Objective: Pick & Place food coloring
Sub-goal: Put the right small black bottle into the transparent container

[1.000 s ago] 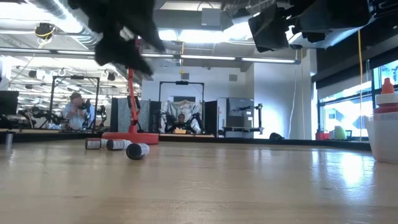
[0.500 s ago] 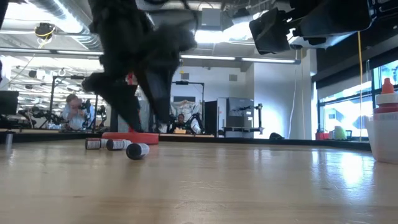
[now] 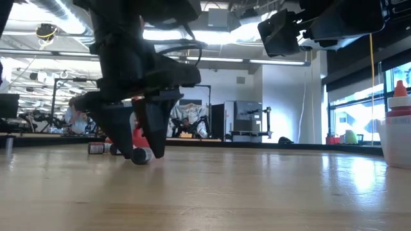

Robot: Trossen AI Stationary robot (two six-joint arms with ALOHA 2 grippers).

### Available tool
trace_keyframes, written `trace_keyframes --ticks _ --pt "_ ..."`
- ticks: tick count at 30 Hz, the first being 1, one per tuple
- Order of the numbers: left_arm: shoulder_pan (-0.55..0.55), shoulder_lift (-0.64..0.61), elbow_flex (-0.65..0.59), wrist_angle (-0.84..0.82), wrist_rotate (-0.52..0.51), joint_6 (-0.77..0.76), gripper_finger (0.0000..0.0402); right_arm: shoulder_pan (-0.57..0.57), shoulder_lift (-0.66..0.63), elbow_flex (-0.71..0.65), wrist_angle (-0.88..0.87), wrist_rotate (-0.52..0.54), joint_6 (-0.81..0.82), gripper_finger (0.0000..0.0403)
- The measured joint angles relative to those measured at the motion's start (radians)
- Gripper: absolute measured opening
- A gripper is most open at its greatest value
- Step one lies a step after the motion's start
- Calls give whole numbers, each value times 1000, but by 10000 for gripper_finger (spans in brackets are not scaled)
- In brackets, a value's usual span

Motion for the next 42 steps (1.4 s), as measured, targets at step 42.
trace_keyframes --ticks 42 --pt "-1 5 -1 9 51 154 133 0 0 0 -7 0 0 248"
